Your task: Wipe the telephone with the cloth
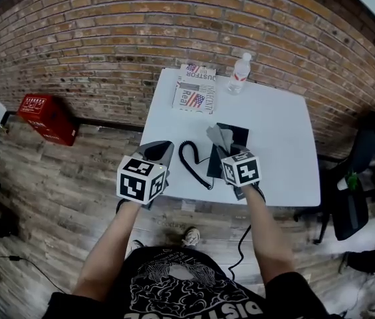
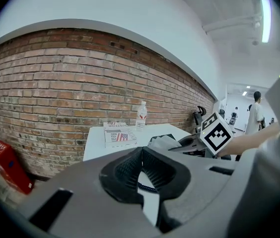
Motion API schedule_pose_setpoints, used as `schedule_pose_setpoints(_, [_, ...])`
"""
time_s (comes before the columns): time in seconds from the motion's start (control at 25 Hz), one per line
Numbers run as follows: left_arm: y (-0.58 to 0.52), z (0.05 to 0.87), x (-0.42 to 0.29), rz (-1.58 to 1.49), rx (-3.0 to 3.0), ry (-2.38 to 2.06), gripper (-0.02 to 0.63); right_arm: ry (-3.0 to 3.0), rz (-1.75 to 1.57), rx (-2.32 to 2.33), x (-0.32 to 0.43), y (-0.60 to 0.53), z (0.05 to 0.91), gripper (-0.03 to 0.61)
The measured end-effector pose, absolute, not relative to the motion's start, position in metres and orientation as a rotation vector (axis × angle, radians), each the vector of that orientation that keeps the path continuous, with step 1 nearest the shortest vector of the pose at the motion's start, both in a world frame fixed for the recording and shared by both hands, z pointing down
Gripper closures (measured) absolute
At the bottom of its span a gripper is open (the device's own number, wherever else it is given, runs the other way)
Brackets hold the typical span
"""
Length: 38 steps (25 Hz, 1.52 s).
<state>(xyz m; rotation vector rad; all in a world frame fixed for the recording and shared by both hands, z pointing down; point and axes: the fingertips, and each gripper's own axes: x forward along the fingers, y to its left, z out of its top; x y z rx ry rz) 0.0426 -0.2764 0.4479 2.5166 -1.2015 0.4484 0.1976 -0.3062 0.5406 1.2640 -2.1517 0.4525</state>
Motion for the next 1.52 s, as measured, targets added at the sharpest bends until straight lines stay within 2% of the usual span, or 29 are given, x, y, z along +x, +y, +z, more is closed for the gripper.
schedule_pose_setpoints(0.72, [-0.247,0.455,0.021,0.450,2.529,-1.145,0.606,-2.105,0.537,1.288,0.183,-0.258,0.566,0.568])
schedule_pose_setpoints(1.52, [-0.239,0.462,0.045,0.486,2.597,-0.976,0.607,-2.059,0.629,1.325,0.172,-0.211,0.589,0.568])
